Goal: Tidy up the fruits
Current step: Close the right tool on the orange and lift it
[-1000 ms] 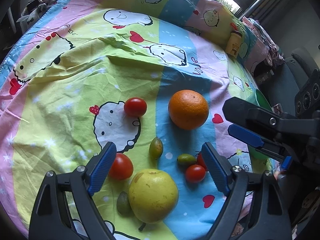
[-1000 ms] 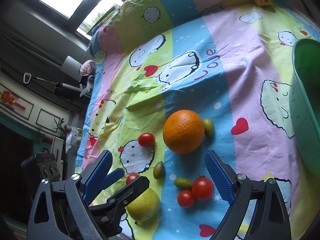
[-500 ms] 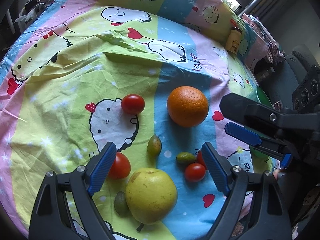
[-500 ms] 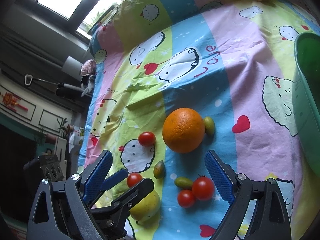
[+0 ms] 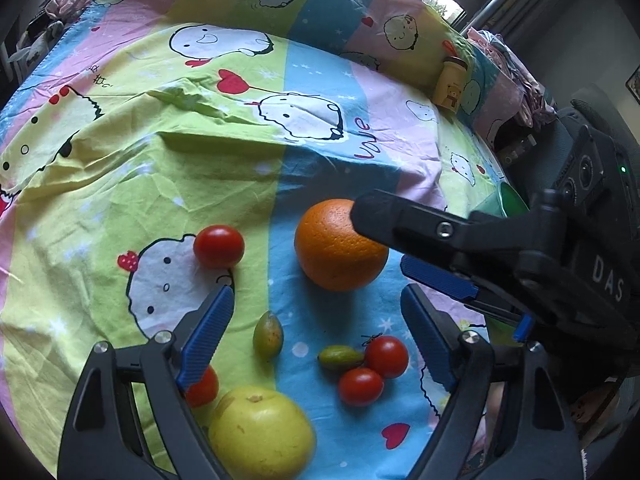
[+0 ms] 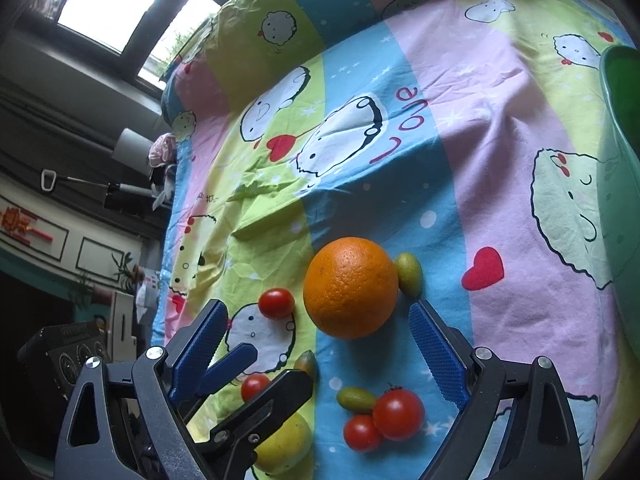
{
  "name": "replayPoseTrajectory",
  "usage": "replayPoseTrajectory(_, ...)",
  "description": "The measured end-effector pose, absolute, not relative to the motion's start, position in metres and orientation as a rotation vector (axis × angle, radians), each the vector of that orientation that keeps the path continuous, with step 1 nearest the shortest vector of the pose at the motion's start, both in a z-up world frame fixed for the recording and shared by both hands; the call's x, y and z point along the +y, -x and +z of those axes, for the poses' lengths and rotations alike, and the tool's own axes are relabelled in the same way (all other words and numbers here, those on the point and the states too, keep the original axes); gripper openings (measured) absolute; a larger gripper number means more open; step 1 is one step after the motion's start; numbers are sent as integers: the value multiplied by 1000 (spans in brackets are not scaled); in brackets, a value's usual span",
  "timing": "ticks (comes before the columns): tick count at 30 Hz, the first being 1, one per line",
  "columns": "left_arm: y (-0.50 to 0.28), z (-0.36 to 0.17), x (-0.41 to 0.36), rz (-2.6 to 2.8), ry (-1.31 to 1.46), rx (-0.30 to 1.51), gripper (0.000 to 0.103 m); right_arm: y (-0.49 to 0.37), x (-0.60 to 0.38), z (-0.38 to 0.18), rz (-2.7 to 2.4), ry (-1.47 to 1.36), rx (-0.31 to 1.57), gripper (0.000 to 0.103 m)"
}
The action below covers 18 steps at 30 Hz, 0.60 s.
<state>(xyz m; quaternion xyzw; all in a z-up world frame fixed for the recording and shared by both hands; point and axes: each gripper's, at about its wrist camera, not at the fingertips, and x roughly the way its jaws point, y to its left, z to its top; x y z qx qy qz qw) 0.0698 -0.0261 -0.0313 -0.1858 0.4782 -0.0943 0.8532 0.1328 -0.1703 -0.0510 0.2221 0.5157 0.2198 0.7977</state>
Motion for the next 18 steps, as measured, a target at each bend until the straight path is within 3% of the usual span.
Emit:
replayPoseTrajectory(5, -84, -33, -36, -217, 383, 1000, 82, -149, -167, -59, 462, -485, 1129, 83)
replayPoseTrajectory(7, -89, -37, -37, -209, 384, 1011, 82, -154, -167, -61, 455, -473, 1134, 74)
replayPoseTrajectory(12, -95, -45, -38, -216, 377, 1029, 80, -160, -166, -64, 459, -455, 1135, 70)
replayPoseTrajectory(18, -101, -51, -38, -243, 418, 1039, 65, -161, -167, -64, 471, -441, 1130, 69)
